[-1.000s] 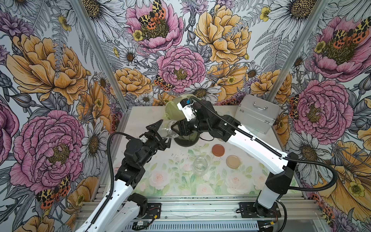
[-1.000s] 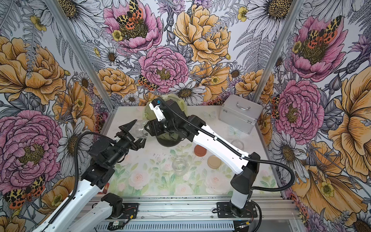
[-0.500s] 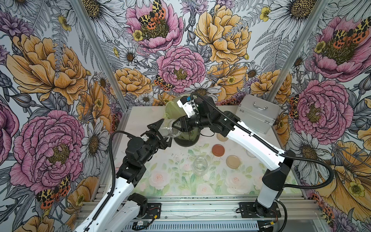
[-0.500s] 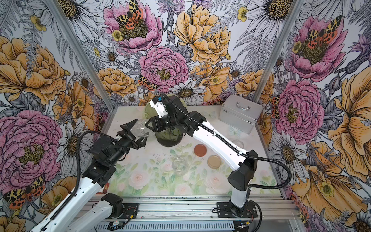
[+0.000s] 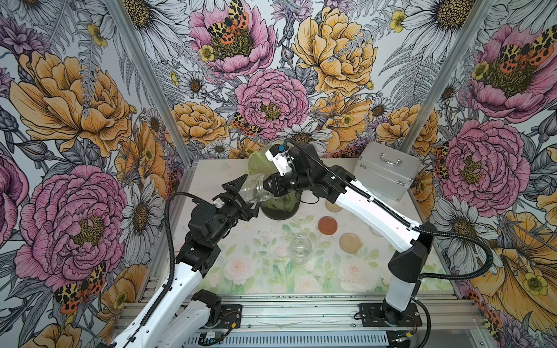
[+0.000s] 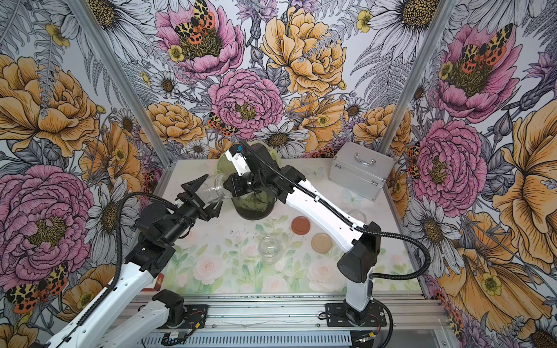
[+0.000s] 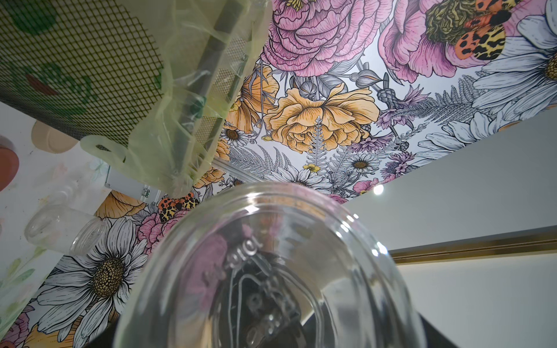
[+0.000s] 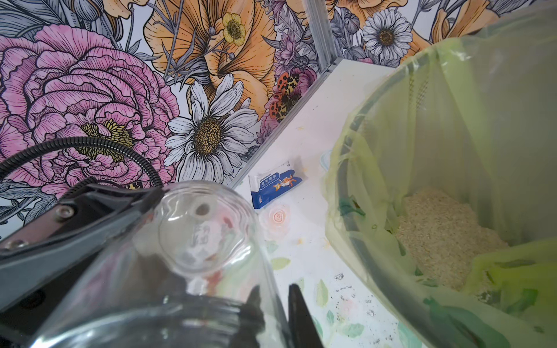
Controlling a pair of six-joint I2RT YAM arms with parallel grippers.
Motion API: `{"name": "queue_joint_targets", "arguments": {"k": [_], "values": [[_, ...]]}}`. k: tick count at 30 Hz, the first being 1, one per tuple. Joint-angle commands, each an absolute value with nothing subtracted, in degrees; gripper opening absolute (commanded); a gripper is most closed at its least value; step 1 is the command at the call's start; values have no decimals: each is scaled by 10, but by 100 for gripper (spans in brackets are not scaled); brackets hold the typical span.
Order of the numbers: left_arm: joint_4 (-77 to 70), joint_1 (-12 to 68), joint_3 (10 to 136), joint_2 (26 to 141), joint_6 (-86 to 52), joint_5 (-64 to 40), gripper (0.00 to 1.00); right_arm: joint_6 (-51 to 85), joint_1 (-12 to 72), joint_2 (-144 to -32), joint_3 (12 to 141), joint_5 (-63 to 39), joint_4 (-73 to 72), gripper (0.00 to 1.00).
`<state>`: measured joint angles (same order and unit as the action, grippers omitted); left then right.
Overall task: Empty moldy rice from jars
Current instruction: Place the jar at the center of the board.
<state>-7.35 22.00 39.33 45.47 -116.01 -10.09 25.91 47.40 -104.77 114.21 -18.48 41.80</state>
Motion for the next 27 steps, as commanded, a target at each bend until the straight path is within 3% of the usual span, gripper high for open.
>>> {"name": "queue_joint_targets", "arguments": {"k": [1, 6, 11, 27], "values": [[-119, 221, 388, 439, -1173, -119, 39, 273, 486, -1031, 1158, -214, 398, 0], [-119, 216, 371, 434, -1171, -123, 73, 280, 486, -1020, 1158, -222, 398, 0], [-110, 197, 369, 437, -1157, -151, 99, 283, 485, -1009, 1160, -219, 398, 0], [-73, 127, 372, 447, -1103, -227, 99, 287, 460, -957, 1132, -198, 400, 0]]}}
